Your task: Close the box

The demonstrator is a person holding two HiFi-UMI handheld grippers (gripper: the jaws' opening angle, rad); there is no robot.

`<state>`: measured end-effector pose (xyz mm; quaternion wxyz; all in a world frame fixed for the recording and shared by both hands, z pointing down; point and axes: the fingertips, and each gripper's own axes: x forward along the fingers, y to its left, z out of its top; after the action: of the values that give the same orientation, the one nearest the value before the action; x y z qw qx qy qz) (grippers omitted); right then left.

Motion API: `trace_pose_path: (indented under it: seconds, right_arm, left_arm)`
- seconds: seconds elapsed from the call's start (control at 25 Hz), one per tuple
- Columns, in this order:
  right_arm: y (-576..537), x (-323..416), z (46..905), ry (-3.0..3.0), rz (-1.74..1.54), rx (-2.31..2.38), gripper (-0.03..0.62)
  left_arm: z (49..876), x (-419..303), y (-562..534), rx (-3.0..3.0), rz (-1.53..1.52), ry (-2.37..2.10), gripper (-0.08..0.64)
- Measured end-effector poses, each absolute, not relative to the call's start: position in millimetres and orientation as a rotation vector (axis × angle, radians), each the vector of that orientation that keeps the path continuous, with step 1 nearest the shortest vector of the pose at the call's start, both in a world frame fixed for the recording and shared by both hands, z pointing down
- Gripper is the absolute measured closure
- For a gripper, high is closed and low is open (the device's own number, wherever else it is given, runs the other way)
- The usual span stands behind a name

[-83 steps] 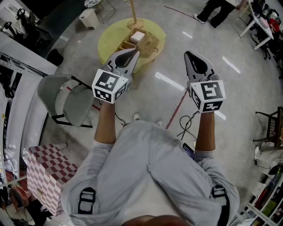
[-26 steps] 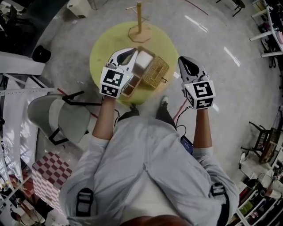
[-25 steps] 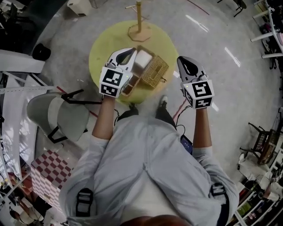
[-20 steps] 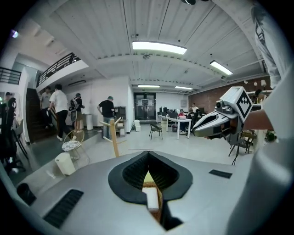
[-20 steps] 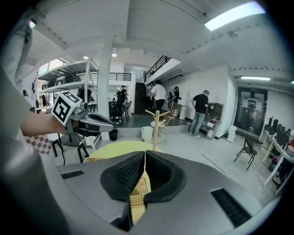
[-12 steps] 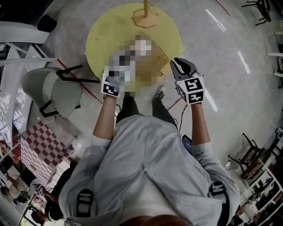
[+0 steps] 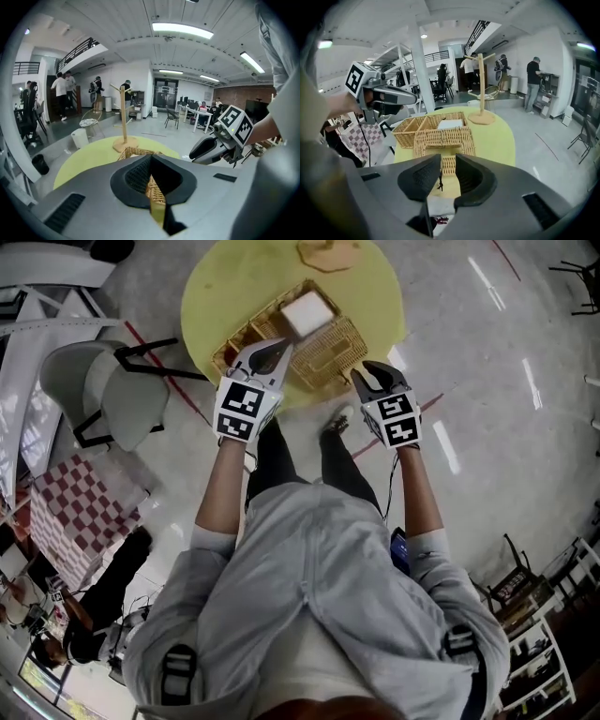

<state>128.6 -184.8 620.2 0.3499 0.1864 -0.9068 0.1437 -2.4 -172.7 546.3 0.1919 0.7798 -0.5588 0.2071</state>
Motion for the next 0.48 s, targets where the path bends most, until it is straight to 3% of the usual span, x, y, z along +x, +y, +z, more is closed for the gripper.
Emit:
trace_pose_path:
  seconds: [0.48]
  right_arm:
    - [-155.7,129.3,699.5,-2.264,0.458,0.341,0.463]
  left_arm:
    - [584.7,11.9,-154.5,2.058,0.580,-1.617,0.531]
